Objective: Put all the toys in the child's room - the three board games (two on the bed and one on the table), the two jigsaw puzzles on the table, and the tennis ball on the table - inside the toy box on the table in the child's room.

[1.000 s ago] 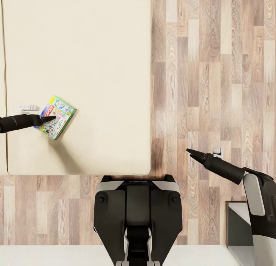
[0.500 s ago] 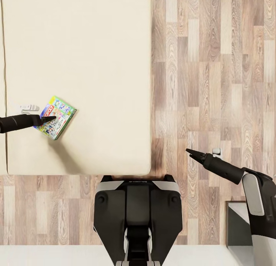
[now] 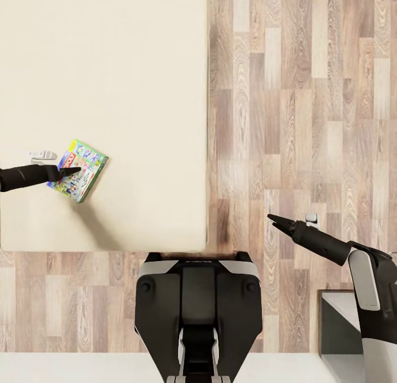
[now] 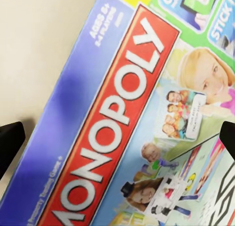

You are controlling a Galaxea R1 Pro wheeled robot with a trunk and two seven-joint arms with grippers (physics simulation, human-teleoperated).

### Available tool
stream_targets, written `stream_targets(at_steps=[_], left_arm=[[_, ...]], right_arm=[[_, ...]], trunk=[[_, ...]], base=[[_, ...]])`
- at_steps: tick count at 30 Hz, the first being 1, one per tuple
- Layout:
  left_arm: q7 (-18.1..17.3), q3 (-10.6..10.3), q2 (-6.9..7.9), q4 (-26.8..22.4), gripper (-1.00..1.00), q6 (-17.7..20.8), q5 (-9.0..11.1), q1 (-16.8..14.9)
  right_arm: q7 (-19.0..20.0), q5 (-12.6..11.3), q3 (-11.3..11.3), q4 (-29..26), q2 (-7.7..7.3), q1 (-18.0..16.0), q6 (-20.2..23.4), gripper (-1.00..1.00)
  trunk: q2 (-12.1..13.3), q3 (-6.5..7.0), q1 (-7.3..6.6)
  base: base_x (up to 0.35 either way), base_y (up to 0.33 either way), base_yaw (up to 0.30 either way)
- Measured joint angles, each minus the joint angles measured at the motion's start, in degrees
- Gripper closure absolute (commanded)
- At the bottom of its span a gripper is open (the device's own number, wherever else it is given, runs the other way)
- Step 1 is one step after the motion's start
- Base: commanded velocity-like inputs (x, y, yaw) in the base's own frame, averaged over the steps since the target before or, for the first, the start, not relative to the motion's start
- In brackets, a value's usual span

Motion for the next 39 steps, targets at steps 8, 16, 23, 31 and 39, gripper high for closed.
stream_targets(at_steps=[8,16,23,31,39], left_arm=[[0.01,-0.03,-0.05,0.02,-1.0,0.04,0.01,-0.01],[0.01,-0.02,-0.08,0.01,-1.0,0.05,-0.07,0.01],[0.02,-0.01,-0.21,0.02,-1.0,0.05,-0.02,0.01],[0.05,-0.04,-0.38,0.01,-1.0,0.07,-0.03,-0.01],[0.05,-0.02,-0.49,0.02,-1.0,0.13,-0.01,-0.01]], right_arm=[[0.03,0.01,-0.02,0.01,0.02,0.01,-0.04,-1.0],[0.01,0.01,-0.09,0.09,0.04,0.0,-0.05,-1.0],[0.07,-0.05,-0.18,0.02,-0.14,0.01,-0.05,-1.0],[0.09,-0.05,-0.19,0.01,-0.24,0.0,-0.06,-1.0],[0.09,-0.03,-0.21,0.21,-0.26,0.01,-0.06,-1.0]], trunk=[[0.0,0.0,0.0],[0.0,0.0,0.0],[0.0,0.0,0.0],[0.0,0.0,0.0],[0.0,0.0,0.0]], base=[[0.0,-0.136,0.0],[0.0,-0.164,0.0],[0.0,-0.208,0.0],[0.0,-0.099,0.0],[0.0,-0.212,0.0]])
